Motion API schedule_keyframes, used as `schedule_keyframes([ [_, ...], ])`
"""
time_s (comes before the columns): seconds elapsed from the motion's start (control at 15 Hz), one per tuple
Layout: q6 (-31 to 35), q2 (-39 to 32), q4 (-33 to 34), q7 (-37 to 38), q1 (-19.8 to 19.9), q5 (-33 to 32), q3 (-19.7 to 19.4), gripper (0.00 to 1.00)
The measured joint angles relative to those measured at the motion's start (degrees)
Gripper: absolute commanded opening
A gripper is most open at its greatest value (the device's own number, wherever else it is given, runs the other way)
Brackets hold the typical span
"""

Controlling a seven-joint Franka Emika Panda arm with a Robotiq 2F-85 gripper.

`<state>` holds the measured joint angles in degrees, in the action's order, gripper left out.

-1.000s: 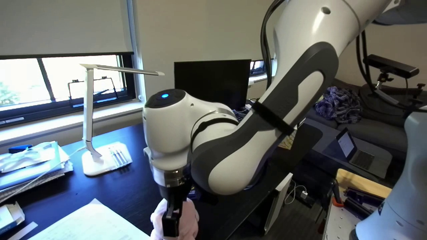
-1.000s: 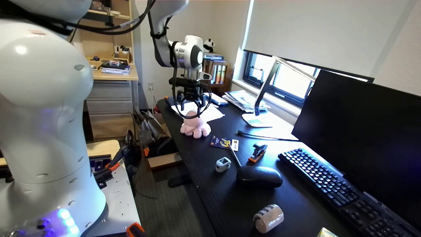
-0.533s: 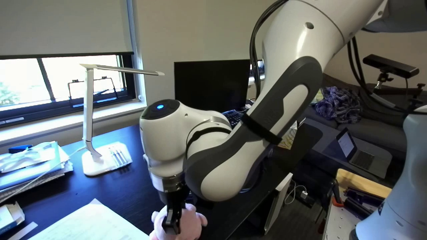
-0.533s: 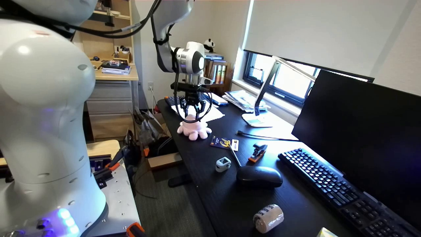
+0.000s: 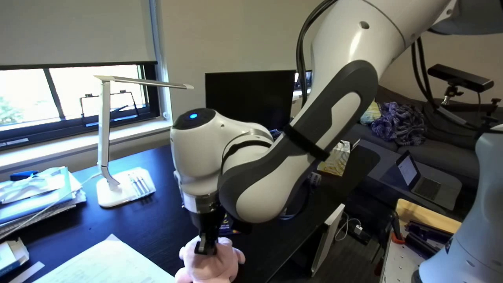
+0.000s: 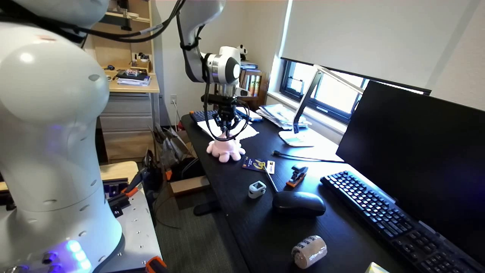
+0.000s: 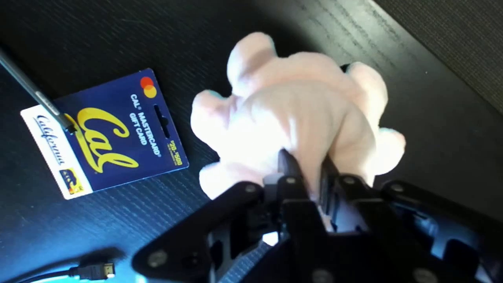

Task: Pick the stuffed octopus and put it adjacent to the monitor

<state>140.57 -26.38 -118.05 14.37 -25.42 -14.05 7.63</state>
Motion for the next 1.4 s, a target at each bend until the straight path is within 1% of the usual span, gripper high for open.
schedule_keyframes([
  [0.07, -0.22, 1.46, -0.55, 0.0, 0.27, 0.02, -0.04, 0.02],
  [0.27, -2.2, 8.91, -3.87, 0.6, 1.54, -0.09, -0.76, 0.02],
  [0.47, -7.15, 18.22, -7.99, 3.39, 4.04, -0.35, -2.25, 0.02],
  [0.6, -11.39, 23.94, -10.4, 5.28, 6.98, -0.35, -3.05, 0.02],
  [0.87, -18.96, 33.75, -15.16, 5.99, 15.2, 0.09, -5.18, 0.02],
  [0.93, -20.2, 35.82, -16.33, 5.98, 17.42, 0.15, -6.08, 0.06],
  [1.07, -21.06, 39.23, -18.57, 5.52, 21.16, 1.51, -8.04, 0.06],
  [1.13, -21.06, 40.3, -19.34, 5.3, 22.0, 1.9, -8.62, 0.06],
  [1.2, -21.06, 40.89, -19.81, 5.3, 22.23, 2.19, -8.78, 0.02],
  [1.4, -21.02, 40.76, -19.88, 5.3, 22.31, 2.39, -8.0, 0.02],
])
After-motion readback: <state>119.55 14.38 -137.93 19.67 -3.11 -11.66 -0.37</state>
